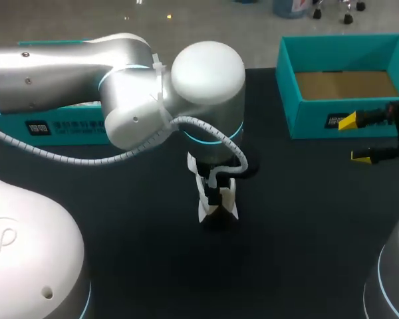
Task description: Take the shoe out of the shoebox, open the shoe tongue, remove and reinsert the insole, then place the shoe into the shoebox
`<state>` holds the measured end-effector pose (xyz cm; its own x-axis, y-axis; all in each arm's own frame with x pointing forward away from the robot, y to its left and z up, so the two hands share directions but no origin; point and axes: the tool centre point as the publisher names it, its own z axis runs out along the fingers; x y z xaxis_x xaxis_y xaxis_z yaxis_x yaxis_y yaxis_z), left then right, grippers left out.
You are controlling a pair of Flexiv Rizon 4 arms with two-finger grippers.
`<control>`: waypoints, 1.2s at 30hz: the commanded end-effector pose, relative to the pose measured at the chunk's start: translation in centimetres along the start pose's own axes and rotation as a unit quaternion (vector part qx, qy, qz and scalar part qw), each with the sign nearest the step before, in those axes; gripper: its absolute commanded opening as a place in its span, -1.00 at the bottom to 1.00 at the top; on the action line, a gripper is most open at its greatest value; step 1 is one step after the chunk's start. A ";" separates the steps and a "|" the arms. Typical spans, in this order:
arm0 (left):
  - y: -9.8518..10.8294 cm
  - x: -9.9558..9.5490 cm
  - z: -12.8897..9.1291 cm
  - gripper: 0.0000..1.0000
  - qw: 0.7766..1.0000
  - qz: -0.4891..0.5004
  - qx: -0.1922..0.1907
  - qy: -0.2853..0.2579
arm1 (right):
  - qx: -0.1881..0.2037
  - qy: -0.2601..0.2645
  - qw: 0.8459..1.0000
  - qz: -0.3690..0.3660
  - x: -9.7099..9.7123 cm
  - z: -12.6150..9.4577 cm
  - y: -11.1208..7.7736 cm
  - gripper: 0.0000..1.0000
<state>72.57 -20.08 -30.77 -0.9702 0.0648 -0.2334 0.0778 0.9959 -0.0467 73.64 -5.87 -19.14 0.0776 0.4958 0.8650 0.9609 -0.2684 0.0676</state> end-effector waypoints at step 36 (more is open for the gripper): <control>-0.3 1.3 7.9 0.76 0.997 -0.076 -0.021 0.025 | 0.000 -0.002 1.000 0.001 0.1 0.0 -0.1 1.00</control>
<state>72.77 -20.60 -38.40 -0.9779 -0.0924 -0.1874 -0.0862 0.9954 -0.0411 73.64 -5.87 -19.14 0.0777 0.4958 0.8650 0.9609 -0.2685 0.0676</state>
